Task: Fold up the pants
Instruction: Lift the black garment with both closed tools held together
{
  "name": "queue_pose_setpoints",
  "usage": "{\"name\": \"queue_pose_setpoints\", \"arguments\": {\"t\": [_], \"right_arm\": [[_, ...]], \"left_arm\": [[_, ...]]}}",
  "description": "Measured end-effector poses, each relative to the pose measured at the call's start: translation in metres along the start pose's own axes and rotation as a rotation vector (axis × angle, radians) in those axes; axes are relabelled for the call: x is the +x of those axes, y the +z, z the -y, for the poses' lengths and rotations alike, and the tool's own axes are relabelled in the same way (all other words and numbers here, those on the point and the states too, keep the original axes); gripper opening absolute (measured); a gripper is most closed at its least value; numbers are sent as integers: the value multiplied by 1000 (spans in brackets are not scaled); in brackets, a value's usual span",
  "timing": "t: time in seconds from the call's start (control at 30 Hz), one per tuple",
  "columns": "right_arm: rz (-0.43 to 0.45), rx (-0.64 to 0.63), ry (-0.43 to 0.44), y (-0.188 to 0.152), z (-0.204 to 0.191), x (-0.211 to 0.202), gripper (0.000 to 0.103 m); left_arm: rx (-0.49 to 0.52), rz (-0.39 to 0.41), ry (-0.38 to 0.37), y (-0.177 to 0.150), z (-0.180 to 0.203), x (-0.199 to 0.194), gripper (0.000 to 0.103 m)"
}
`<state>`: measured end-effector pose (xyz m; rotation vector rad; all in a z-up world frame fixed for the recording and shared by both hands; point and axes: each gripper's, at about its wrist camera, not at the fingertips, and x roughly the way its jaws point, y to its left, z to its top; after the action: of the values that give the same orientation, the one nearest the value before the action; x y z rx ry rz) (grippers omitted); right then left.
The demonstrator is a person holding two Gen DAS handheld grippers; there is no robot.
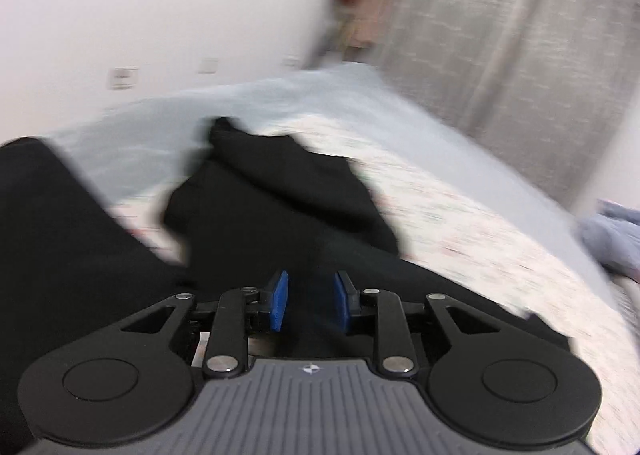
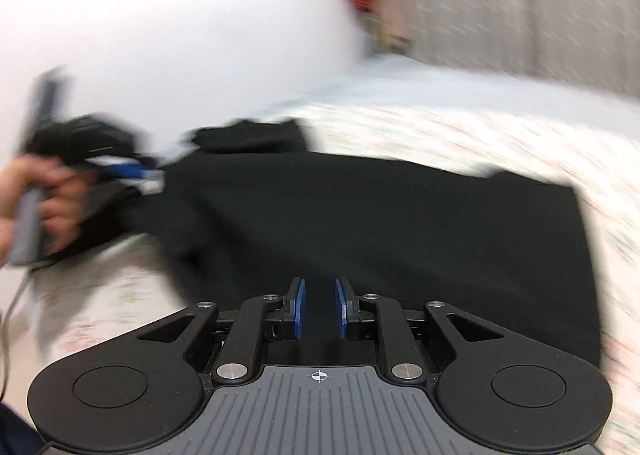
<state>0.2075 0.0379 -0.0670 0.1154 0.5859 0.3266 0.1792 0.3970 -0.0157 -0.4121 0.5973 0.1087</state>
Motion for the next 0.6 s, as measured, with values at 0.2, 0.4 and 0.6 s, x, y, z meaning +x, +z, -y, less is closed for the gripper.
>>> {"name": "queue_pose_setpoints", "arguments": {"t": [0.2, 0.4, 0.6], "right_arm": [[-176, -9, -42, -25, 70, -20, 14], [-208, -47, -42, -25, 92, -42, 13], [-200, -21, -2, -24, 95, -64, 31]], "left_arm": [[316, -255, -40, -46, 63, 29, 49], [293, -346, -9, -58, 32, 34, 29], [389, -205, -20, -58, 62, -1, 32]]}}
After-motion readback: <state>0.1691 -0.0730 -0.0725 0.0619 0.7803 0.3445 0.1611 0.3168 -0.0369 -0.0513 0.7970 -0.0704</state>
